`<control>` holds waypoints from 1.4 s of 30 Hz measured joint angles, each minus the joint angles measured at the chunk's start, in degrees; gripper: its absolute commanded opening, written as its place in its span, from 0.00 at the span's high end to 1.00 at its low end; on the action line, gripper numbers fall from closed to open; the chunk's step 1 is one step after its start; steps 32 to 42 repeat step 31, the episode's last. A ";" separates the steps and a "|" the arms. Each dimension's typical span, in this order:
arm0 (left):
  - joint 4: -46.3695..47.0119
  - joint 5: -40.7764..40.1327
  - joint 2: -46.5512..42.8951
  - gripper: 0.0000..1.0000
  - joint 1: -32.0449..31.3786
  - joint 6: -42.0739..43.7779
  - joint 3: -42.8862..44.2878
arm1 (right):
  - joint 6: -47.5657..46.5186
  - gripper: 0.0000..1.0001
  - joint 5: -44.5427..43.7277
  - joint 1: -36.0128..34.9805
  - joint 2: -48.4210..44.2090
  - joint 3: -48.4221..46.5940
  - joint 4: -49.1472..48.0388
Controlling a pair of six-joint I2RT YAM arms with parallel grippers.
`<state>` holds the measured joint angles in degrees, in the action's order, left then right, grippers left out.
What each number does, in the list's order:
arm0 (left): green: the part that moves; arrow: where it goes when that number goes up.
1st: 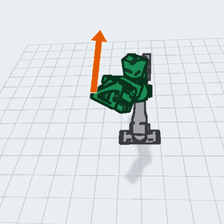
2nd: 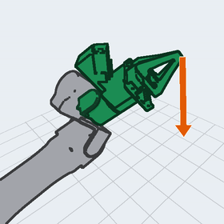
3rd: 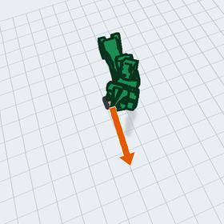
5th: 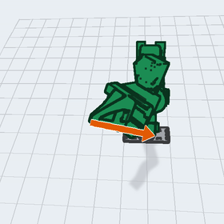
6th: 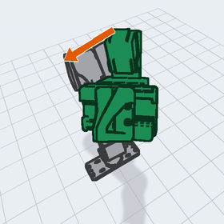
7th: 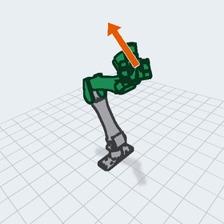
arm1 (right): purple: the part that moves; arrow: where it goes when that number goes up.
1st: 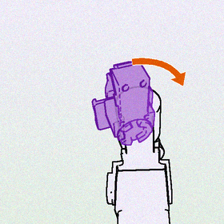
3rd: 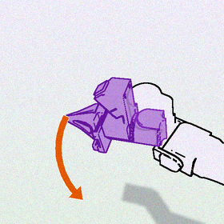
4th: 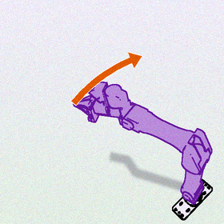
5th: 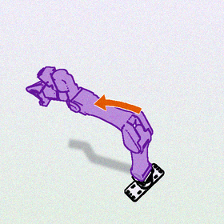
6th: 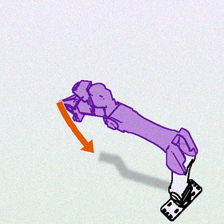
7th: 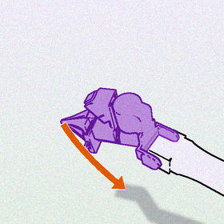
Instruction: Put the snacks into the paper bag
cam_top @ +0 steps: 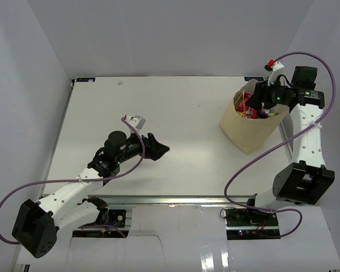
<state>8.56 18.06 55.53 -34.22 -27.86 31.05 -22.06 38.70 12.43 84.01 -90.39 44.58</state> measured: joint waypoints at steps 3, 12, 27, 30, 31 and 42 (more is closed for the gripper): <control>-1.25 -0.04 -0.39 0.04 0.00 0.00 1.53 | -2.86 0.08 0.33 -0.07 0.48 -0.57 3.41; -8.26 -2.95 0.22 0.04 0.00 3.21 17.73 | 2.82 0.10 -11.30 -0.07 -3.19 -7.67 2.93; -14.91 -5.66 4.20 0.03 0.02 7.08 31.04 | 9.03 0.10 -27.89 -0.07 -23.82 2.97 -3.04; -15.52 -5.66 4.39 0.03 0.02 7.06 31.04 | 9.44 0.10 -27.65 -0.07 -26.51 4.76 -3.19; -15.54 -5.64 4.42 0.03 0.02 7.04 31.04 | 9.49 0.10 -27.54 -0.07 -27.08 5.01 -3.15; -15.54 -5.64 4.42 0.03 0.02 7.04 31.04 | 9.49 0.10 -27.54 -0.07 -27.08 5.01 -3.15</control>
